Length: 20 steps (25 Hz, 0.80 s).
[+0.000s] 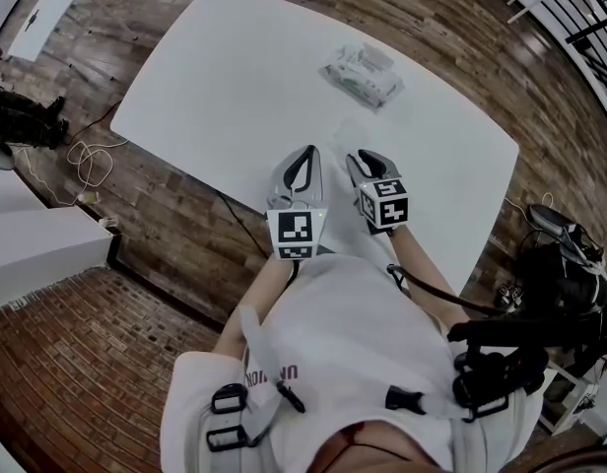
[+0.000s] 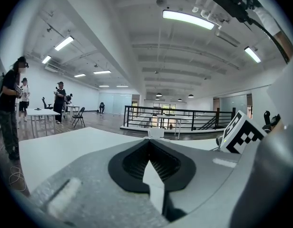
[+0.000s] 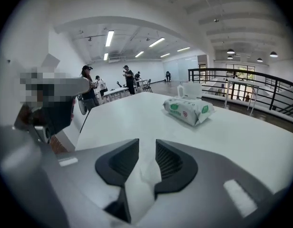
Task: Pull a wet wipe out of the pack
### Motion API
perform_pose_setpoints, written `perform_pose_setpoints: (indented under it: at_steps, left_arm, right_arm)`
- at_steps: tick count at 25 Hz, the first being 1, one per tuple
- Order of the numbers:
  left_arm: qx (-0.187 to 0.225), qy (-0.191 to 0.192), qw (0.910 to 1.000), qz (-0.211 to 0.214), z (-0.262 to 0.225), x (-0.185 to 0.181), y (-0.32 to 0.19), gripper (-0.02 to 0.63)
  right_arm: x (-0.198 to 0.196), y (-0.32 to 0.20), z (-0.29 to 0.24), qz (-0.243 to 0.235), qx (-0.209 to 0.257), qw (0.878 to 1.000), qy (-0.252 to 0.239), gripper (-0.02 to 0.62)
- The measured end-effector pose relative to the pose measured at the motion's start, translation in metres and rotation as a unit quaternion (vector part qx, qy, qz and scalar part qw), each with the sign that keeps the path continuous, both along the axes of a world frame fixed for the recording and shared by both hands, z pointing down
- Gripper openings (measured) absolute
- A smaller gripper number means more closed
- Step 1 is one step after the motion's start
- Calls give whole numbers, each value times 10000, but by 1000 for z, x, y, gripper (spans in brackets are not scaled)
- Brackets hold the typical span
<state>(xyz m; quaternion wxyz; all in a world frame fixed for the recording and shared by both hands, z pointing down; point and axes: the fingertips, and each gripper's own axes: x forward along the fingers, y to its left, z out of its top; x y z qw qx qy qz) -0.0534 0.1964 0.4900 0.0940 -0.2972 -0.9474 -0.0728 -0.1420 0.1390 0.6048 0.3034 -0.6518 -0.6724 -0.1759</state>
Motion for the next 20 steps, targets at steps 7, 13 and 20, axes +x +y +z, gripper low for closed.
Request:
perform_pose_setpoints:
  at_steps: [7,13,20]
  left_arm:
    - [-75,-27,10000,-15,-5,0,0,2]
    - [-99,-55,9999,77,-8,-2,-4,2]
    - [-114,-64,9999,96,-9,-1,-6,2]
  right_arm:
    - [-10,15,-80,313,-1337,9886,-625,6]
    - [2,14,-103,373,-1707,9806,-889,6]
    - [4,11,-99,356,-1582,9825,-917,5]
